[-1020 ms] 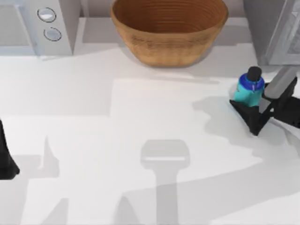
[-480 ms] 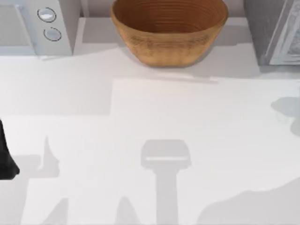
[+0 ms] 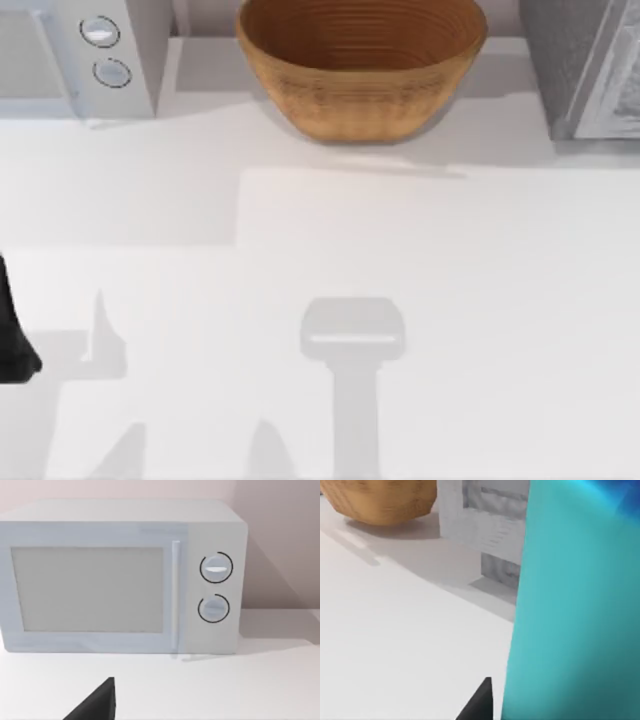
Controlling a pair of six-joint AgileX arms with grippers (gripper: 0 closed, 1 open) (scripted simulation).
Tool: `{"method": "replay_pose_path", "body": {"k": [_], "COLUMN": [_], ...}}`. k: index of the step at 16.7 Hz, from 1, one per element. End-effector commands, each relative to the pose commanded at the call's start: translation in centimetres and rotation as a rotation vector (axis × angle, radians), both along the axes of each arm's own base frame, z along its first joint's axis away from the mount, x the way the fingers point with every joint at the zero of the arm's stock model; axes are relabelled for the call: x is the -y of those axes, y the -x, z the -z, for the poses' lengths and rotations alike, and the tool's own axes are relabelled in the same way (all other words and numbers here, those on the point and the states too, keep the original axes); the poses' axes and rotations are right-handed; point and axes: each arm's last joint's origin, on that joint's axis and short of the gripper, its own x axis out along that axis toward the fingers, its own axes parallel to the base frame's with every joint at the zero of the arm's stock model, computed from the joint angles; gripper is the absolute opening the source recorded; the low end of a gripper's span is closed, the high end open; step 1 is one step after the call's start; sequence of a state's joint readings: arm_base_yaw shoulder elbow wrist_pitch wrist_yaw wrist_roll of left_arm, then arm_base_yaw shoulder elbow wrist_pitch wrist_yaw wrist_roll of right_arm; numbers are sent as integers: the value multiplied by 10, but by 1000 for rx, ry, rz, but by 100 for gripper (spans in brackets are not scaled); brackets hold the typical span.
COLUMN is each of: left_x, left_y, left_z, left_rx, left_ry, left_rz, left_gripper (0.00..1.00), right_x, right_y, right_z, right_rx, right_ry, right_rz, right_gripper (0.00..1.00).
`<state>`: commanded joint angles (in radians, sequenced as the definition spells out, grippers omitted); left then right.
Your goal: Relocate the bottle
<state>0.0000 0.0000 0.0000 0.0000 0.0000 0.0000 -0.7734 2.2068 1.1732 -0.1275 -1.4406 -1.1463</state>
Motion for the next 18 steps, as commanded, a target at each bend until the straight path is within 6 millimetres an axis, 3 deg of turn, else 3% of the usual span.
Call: {"method": "replay_pose_path", "body": {"k": [3, 8, 18], "left_x": [0, 0, 0], "left_y": [0, 0, 0], "left_z": [0, 0, 0], "left_rx": [0, 0, 0], "left_ry": [0, 0, 0], "left_rz": [0, 0, 0], "left_gripper": [100, 100, 100], "right_x": [11, 9, -7], "right_y": [10, 9, -15], "right_z": [-9, -6, 21], "right_rx": [21, 15, 5], "right_ry": [-11, -15, -17], "right_rz": [25, 20, -7], "right_gripper": [0, 0, 0]}}
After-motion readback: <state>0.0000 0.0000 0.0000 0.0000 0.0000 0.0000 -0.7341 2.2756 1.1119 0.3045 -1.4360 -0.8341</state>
